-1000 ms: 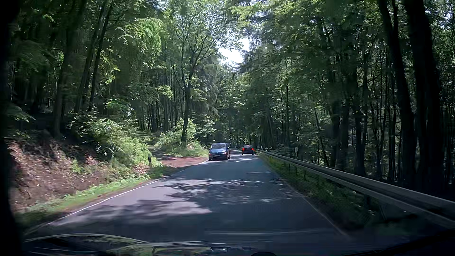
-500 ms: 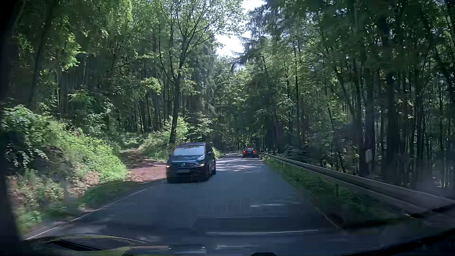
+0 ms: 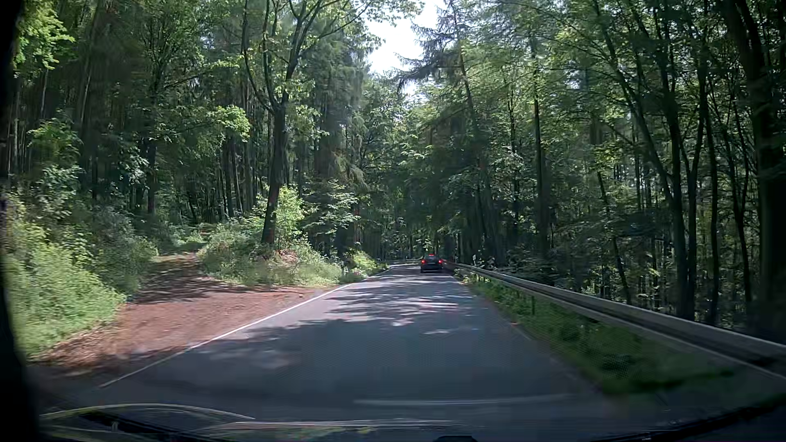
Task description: Follow the waypoints while adhering to traffic rules and regulations
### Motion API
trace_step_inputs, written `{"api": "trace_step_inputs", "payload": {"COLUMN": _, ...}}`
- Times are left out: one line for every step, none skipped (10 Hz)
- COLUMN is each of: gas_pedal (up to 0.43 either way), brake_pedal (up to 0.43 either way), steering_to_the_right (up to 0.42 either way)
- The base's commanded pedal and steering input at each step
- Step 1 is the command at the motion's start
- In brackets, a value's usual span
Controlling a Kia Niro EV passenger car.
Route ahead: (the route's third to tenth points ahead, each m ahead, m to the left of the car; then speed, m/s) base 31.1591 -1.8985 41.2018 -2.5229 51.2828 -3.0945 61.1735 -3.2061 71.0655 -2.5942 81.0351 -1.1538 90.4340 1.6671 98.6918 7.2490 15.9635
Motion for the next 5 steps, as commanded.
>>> {"api": "trace_step_inputs", "payload": {"gas_pedal": 0.059, "brake_pedal": 0.0, "steering_to_the_right": 0.001}}
{"api": "trace_step_inputs", "payload": {"gas_pedal": 0.047, "brake_pedal": 0.0, "steering_to_the_right": 0.001}}
{"api": "trace_step_inputs", "payload": {"gas_pedal": 0.039, "brake_pedal": 0.0, "steering_to_the_right": 0.001}}
{"api": "trace_step_inputs", "payload": {"gas_pedal": 0.039, "brake_pedal": 0.0, "steering_to_the_right": 0.001}}
{"api": "trace_step_inputs", "payload": {"gas_pedal": 0.028, "brake_pedal": 0.0, "steering_to_the_right": 0.001}}
